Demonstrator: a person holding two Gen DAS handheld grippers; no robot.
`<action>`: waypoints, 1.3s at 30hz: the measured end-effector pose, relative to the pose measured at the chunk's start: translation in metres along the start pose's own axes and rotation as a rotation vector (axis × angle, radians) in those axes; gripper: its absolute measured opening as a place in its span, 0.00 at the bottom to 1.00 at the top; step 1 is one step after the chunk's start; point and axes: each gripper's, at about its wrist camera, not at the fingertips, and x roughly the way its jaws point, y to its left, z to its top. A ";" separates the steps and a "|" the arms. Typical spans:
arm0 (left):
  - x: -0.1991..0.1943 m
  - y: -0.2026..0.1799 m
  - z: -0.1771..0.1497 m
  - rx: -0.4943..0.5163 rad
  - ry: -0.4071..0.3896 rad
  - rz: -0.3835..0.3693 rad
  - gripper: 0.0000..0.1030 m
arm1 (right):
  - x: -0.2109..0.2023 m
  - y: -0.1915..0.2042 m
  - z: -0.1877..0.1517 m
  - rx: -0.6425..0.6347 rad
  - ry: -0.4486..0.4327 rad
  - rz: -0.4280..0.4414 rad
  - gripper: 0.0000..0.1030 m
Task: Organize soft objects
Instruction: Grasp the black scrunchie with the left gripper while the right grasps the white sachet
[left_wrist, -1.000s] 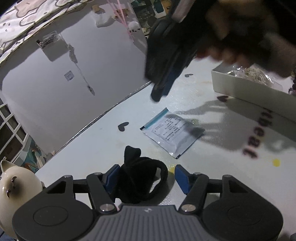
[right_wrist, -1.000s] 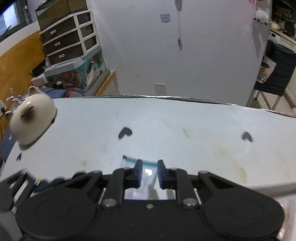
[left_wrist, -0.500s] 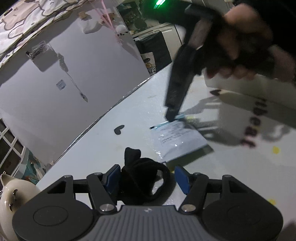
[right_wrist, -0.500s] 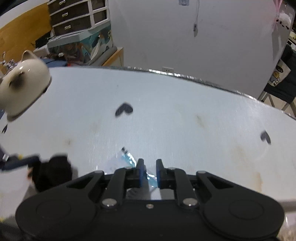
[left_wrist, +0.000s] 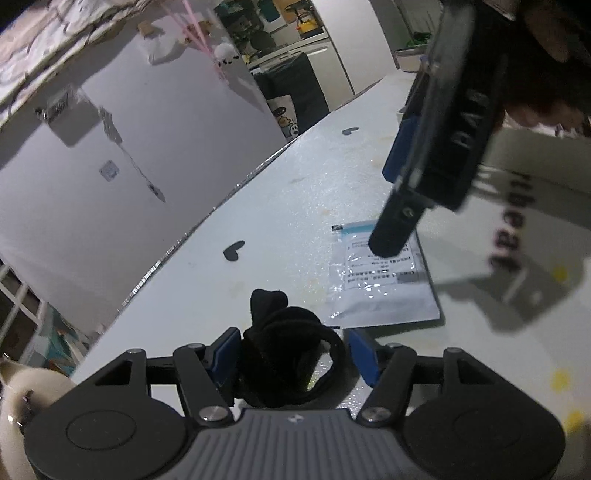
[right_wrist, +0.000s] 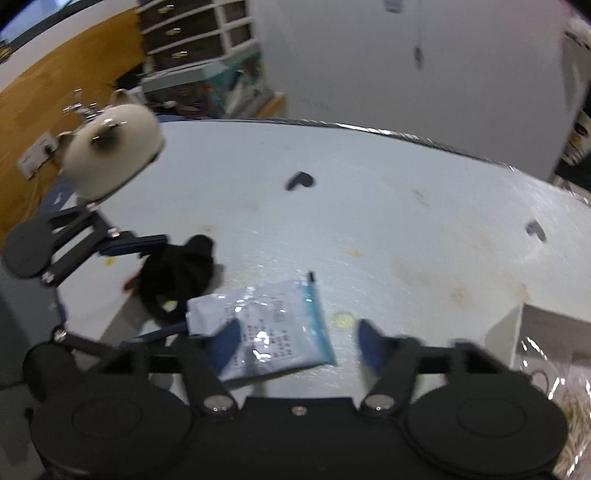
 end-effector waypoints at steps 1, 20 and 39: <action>0.000 0.003 0.000 -0.027 0.005 -0.017 0.59 | 0.000 0.002 0.001 -0.017 -0.004 0.006 0.85; -0.007 0.050 -0.019 -0.487 0.090 -0.136 0.45 | 0.034 0.026 0.013 -0.192 0.065 -0.038 0.99; -0.007 0.058 -0.013 -0.457 0.131 -0.249 0.53 | 0.036 0.036 -0.006 -0.158 0.063 -0.054 0.86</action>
